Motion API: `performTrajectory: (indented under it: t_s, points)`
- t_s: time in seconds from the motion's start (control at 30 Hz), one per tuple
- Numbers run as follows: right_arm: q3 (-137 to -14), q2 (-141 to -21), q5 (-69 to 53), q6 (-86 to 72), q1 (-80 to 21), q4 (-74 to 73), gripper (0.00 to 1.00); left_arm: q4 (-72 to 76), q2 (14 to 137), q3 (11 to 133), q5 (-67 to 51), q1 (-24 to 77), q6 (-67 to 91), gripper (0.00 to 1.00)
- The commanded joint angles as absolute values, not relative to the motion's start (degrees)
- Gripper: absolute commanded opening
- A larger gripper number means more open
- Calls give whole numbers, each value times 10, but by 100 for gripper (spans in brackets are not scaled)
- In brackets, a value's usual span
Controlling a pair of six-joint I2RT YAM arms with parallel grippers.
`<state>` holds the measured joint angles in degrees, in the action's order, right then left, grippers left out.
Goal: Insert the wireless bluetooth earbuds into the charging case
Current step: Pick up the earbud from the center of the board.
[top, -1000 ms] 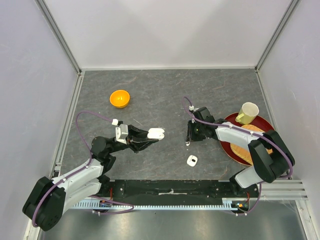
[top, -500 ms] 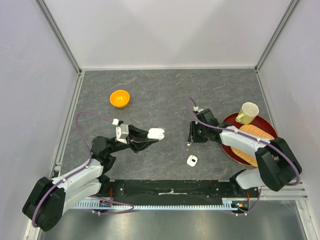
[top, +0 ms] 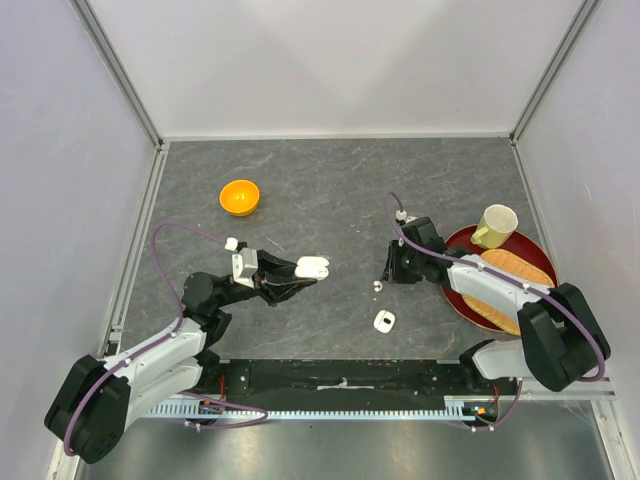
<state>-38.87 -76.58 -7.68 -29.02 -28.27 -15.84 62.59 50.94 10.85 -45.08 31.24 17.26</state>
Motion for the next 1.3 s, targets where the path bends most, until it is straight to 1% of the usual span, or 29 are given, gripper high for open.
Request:
performTrajectory:
  t_s: [0.0, 0.47, 0.77, 1.27]
  points:
    - [-372, -786, -98, -291, -281, -139, 32, 637, 507, 112, -441, 312, 147, 2]
    - [-365, -818, -120, -297, -281, -98, 33, 640, 515, 114, -441, 312, 148, 2]
    - [-367, -794, -132, -293, -274, -95, 33, 635, 514, 112, -439, 312, 144, 2]
    - [-370, -834, -142, -285, -265, -82, 31, 633, 517, 111, -435, 312, 142, 2]
